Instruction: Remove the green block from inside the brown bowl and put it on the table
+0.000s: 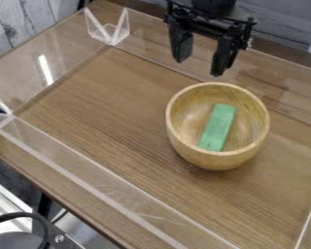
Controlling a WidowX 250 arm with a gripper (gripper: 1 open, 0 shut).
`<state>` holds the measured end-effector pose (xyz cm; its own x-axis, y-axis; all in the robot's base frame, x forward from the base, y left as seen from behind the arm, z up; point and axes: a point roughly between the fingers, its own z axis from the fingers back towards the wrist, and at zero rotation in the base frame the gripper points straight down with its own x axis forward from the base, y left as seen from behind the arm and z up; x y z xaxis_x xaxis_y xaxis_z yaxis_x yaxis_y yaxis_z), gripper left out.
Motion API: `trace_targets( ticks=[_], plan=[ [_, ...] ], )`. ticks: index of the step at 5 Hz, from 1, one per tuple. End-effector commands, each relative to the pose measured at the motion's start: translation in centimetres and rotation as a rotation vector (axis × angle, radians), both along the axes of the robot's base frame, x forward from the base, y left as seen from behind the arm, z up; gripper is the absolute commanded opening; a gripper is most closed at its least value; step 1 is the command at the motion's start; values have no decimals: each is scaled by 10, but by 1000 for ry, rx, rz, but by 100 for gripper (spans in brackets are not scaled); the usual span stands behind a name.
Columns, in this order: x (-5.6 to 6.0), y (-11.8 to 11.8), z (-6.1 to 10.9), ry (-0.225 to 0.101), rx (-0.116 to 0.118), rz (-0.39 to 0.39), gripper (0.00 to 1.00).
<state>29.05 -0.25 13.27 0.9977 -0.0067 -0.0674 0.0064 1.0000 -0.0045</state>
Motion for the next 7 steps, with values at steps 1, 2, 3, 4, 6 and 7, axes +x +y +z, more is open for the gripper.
trace_targets(
  ticks=[1,2,3,4,6,7],
  plan=[
    [-3,-7,-10,11,-2,-14,100],
    [-9,-15,-26,23,-5,-38,100],
    [-12,-21,-42,22,-6,-54,100],
    [-11,-27,-55,18,-11,-69,100],
    [-7,-38,-71,24,-10,-89,100],
    [-5,-41,-78,26,-10,-93,100]
  ],
)
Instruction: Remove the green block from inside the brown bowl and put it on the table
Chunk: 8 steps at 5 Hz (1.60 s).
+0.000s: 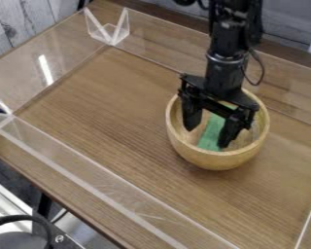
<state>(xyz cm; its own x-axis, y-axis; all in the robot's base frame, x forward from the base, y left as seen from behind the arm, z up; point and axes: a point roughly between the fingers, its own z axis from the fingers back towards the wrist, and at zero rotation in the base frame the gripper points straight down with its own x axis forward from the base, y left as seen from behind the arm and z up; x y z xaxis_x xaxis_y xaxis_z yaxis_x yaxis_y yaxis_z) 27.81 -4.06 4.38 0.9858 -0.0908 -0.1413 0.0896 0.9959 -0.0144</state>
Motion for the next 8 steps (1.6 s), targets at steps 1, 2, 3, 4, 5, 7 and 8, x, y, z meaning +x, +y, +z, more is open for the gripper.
trace_targets(
  ticks=[1,2,3,4,5,7,8],
  plan=[
    [9,-5,6,-49,-9,-11,100],
    [9,-8,4,-51,-13,-14,100],
    [10,-10,1,-55,-18,-17,100],
    [10,-11,-1,-61,-23,-19,100],
    [9,-12,0,-71,-29,-21,100],
    [10,-13,5,-90,-40,-23,100],
    [12,-13,8,-96,-46,-23,100]
  ],
)
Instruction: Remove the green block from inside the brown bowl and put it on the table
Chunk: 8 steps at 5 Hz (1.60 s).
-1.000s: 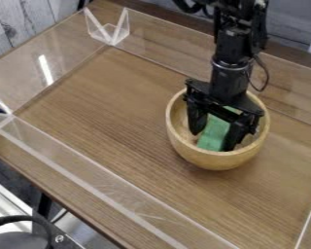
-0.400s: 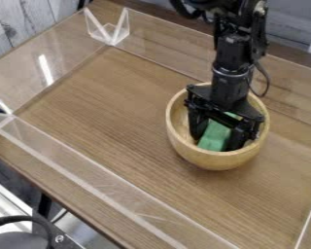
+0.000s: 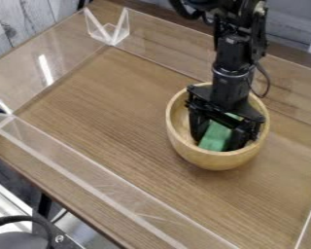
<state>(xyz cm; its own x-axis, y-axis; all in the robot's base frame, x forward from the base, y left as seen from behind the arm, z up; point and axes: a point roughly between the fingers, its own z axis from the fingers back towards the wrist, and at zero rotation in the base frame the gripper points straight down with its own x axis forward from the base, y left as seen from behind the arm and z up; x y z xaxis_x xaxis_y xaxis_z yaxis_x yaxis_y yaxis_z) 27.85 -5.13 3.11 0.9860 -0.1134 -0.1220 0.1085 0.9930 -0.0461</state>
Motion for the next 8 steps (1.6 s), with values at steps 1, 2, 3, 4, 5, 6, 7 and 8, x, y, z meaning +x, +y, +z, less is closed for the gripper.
trace_targets(
  ticks=[1,2,3,4,5,6,7,8],
  plan=[
    [12,-3,24,-86,-19,-3,100],
    [13,-3,27,-92,-25,-2,100],
    [14,-2,29,-98,-30,-2,100],
    [16,-2,31,-104,-35,-1,100],
    [17,-2,32,-109,-40,0,100],
    [17,-1,31,-109,-40,3,0],
    [17,0,32,-108,-43,5,0],
    [17,1,34,-108,-46,7,0]
  ],
)
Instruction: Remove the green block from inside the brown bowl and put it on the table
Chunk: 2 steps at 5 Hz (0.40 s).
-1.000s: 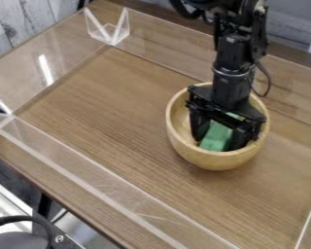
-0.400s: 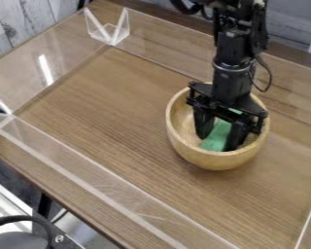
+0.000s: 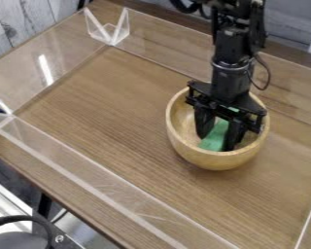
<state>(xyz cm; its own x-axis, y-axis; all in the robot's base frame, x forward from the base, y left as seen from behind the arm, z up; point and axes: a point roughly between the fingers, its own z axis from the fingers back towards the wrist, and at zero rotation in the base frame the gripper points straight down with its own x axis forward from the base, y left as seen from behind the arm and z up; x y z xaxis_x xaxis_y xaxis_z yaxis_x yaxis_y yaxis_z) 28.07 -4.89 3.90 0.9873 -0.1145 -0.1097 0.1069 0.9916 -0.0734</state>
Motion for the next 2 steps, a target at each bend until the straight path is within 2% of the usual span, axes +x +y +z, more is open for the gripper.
trace_targets(
  ticks=[1,2],
  plan=[
    [14,1,29,-101,-21,9,0],
    [14,3,34,-105,-24,12,0]
  ],
)
